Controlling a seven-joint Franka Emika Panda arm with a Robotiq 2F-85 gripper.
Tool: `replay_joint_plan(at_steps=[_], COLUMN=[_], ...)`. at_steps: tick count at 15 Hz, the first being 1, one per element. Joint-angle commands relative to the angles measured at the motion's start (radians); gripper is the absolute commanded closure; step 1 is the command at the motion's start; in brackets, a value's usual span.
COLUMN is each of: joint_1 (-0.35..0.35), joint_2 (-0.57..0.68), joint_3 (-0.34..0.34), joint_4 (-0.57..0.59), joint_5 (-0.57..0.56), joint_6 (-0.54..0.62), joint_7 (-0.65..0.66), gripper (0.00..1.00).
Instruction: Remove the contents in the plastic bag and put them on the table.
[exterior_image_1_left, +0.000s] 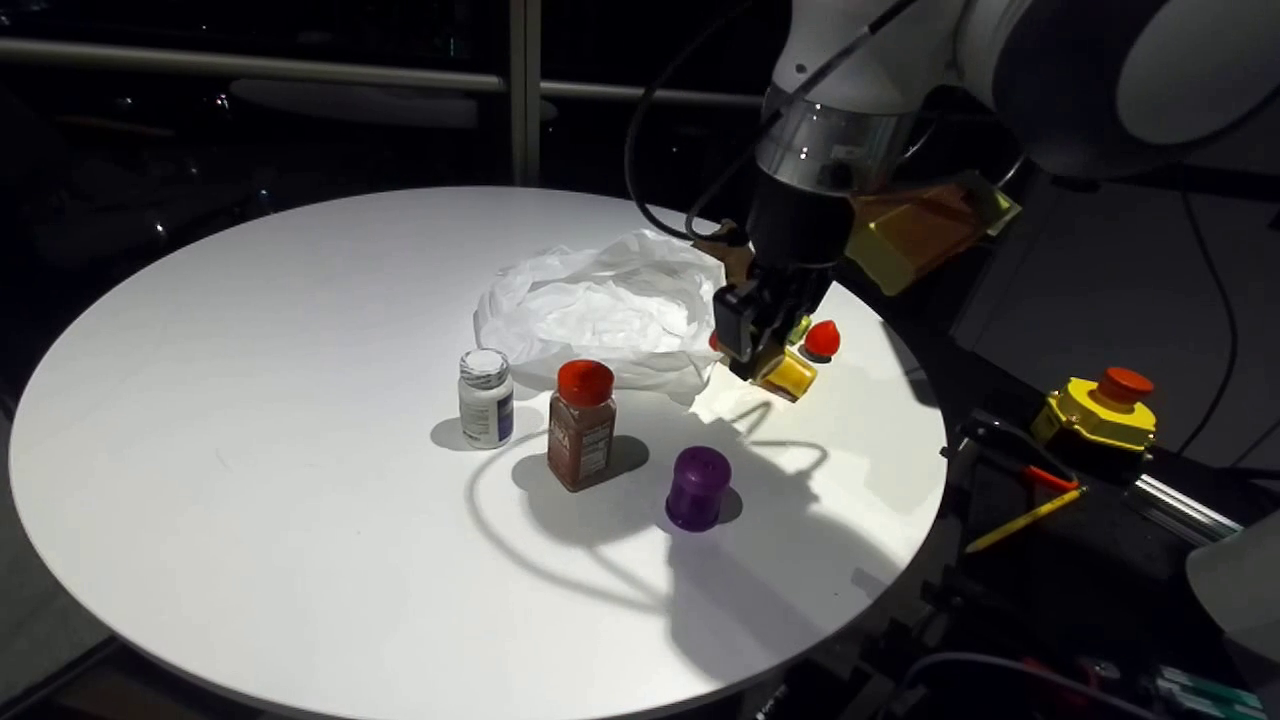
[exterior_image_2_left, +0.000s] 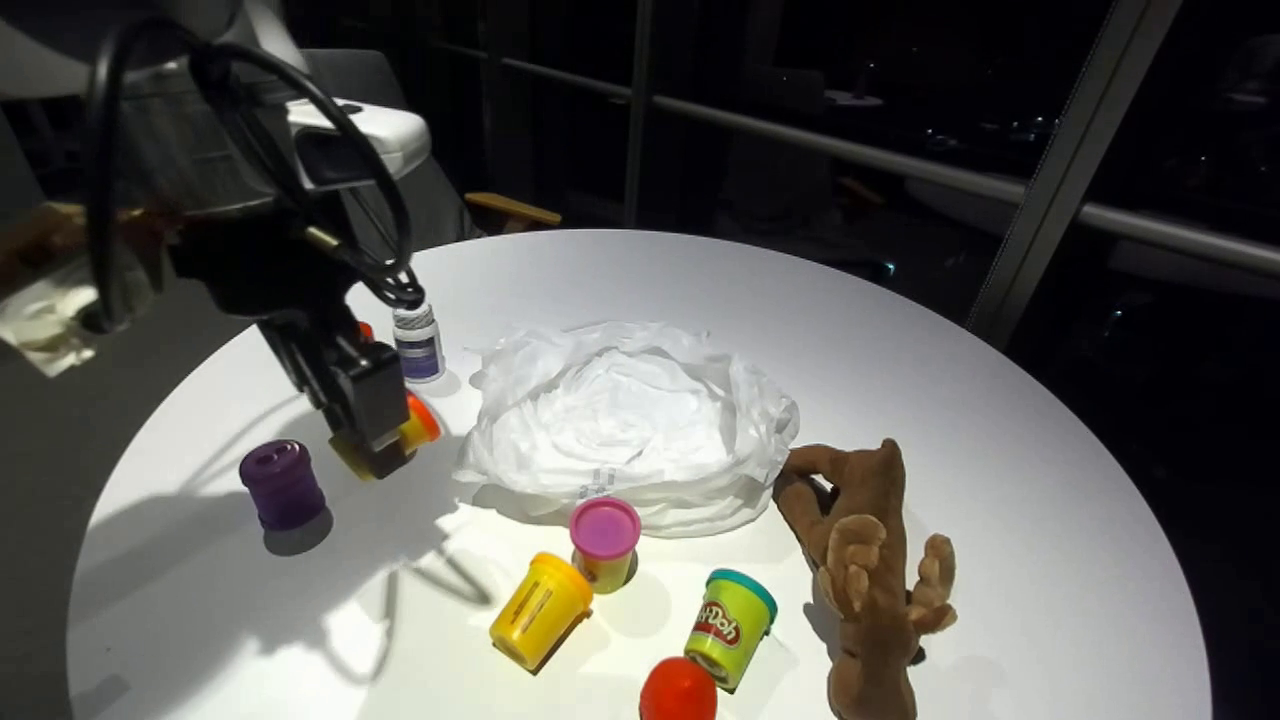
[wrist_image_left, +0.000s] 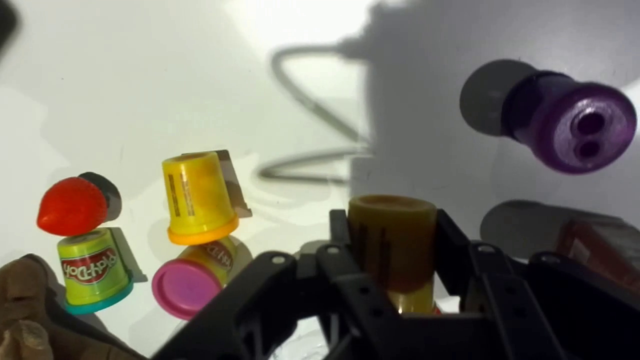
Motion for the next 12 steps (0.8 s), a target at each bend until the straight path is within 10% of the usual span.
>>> replay_joint_plan(at_steps=[1,10,12], joint_1=[-0.001,-0.056,-0.052], joint_2=[0.026,0.211,0.195], joint_3=[0.007,0.037,0.01], joint_4=[-0.037,-0.026,-0.03], joint_5=[-0.047,0.063,0.03], joint_6=[0.059,0.161,0.167], joint_7=[-0.07,-0.405,-0.398], gripper=[0.82,0.82,0.31])
